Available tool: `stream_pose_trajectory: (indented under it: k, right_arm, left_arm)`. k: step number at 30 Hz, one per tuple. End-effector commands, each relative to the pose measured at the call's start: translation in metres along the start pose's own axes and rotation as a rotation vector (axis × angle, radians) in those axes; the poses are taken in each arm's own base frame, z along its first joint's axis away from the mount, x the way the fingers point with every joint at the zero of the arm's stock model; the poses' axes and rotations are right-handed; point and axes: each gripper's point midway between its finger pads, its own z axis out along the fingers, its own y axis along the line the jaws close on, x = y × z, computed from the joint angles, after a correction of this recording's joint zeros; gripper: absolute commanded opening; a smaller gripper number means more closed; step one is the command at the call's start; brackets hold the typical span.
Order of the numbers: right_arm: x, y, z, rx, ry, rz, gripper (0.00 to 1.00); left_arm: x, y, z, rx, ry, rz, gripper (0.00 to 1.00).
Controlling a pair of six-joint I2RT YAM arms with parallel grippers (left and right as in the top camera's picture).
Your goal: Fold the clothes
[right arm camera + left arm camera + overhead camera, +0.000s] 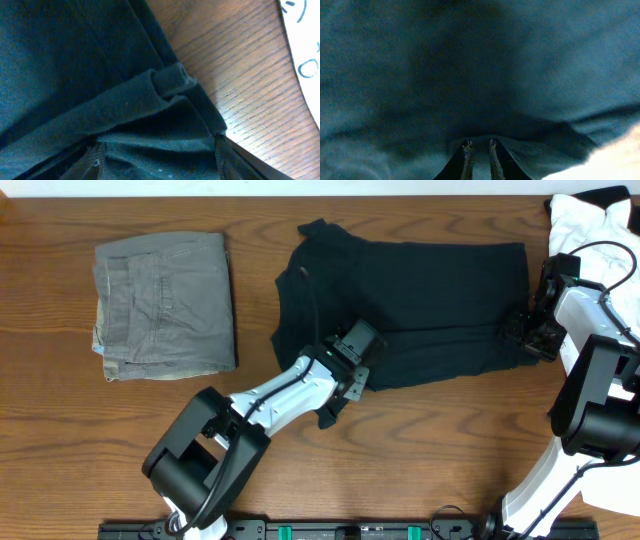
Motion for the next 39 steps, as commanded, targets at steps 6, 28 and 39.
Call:
stream_pose_trajectory:
  k: [6,28,39]
  right_arm:
    - [0.022,0.0,0.032,0.016,0.093,-0.016,0.7]
    - [0.023,0.0,0.032,0.016,0.093,-0.016,0.7]
    - [0.022,0.0,0.032,0.016,0.093,-0.016,0.7]
  left_arm:
    - [-0.022,0.026,0.001,-0.023,-0.061,-0.084,0.15]
    - [0.011,-0.01,0.007,0.186,0.108,-0.099,0.14]
    - [0.031,-0.018,-0.034,0.267,0.196,-0.104,0.14]
